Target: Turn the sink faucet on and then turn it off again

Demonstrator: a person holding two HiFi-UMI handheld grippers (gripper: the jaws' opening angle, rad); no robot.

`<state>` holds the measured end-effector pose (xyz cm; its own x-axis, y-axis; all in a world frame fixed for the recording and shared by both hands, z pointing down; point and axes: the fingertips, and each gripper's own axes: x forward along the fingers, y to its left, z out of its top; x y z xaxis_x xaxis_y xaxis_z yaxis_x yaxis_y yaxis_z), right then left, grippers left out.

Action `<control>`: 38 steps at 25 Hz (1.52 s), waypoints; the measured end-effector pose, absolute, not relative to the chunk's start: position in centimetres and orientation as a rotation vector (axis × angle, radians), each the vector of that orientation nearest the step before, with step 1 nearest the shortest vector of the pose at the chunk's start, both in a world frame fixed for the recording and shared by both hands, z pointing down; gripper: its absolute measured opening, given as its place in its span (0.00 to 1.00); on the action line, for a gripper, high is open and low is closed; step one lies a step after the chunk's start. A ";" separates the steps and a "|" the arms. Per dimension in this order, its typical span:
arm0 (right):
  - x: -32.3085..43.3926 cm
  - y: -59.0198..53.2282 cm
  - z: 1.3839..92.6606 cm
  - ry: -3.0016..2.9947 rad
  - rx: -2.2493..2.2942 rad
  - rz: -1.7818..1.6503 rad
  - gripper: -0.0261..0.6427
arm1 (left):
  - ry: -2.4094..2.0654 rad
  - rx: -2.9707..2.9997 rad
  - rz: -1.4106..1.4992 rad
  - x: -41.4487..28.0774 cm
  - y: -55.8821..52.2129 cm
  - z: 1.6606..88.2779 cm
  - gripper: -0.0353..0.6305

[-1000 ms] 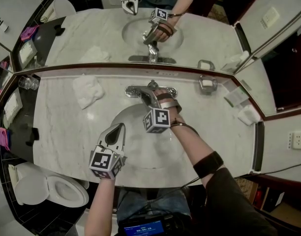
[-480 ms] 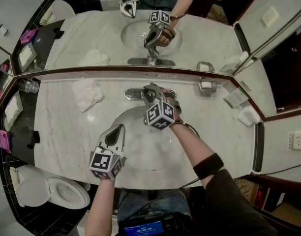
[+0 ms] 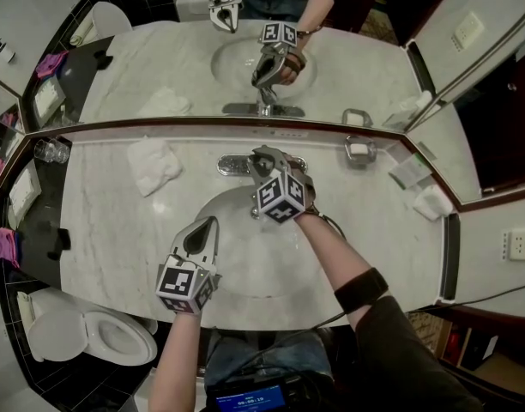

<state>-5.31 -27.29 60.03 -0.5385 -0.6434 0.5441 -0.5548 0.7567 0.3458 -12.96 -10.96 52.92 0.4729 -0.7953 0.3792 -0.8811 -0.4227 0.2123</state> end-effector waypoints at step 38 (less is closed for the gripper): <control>12.3 -6.6 47.4 -2.282 1.501 0.422 0.07 | -1.295 2.506 0.322 -11.3 -5.7 44.2 0.05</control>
<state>12.30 -6.63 47.37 -0.3605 -0.8091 0.4642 -0.9216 0.3857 -0.0434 -11.30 -5.65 44.15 0.5684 -0.7529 0.3317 -0.8206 -0.5480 0.1623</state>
